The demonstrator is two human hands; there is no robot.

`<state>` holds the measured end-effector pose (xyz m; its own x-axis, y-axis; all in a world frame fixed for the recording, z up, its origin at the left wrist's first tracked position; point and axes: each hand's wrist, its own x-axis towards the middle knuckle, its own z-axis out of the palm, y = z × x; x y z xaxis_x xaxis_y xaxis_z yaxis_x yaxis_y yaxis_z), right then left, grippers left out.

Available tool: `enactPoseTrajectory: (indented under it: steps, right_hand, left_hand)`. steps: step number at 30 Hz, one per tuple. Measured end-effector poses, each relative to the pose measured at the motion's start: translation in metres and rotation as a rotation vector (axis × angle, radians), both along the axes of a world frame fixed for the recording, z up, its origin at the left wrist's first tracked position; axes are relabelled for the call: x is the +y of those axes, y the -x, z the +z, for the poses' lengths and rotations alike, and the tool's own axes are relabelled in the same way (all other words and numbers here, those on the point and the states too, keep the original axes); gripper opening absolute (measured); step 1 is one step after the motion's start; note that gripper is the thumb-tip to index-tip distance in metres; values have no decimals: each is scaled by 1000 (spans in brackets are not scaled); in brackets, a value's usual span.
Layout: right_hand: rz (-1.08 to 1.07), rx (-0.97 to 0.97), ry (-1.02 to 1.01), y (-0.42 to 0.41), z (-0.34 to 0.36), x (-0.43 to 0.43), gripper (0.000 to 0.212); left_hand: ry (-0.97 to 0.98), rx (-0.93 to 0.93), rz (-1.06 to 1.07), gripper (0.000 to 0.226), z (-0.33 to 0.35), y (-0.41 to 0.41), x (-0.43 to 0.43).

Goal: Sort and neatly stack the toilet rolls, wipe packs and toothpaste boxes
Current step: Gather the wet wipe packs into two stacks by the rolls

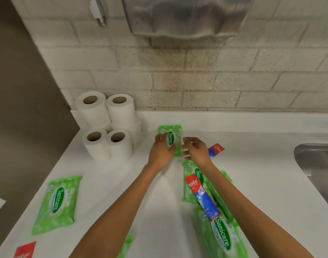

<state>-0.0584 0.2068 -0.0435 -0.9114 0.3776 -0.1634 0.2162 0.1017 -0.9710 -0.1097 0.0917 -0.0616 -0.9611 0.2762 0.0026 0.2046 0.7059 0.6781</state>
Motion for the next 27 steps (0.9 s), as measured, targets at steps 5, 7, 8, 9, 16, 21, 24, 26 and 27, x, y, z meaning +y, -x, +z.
enactPoseTrajectory:
  steps: [5,7,8,9,16,21,24,26,27]
  right_hand:
    - [68,3,50,-15,-3,-51,23]
    - [114,-9,85,-21,-7,-74,15]
    - [143,-20,98,-24,-8,-88,13]
    - [167,-33,104,-27,-9,-99,12]
    - [340,-136,200,-40,-14,-197,10]
    - [406,-255,233,-39,-30,-248,18]
    - [395,-314,206,-36,-39,-271,21]
    - [387,-343,174,-34,-43,-284,24]
    - [385,-355,155,-33,-45,-289,26]
  left_hand:
    - [-140,9,50,29,13,-52,-60]
    - [-153,-7,109,26,10,-68,-88]
    - [-146,-5,143,25,8,-74,-104]
    - [-136,-2,175,24,5,-79,-117]
    - [-99,-22,457,28,2,-101,-231]
    - [-55,-83,627,29,-3,-103,-288]
    - [-41,-137,647,36,-8,-103,-309]
    - [-59,-188,671,42,-13,-103,-319]
    - [-68,-220,676,44,-16,-102,-323]
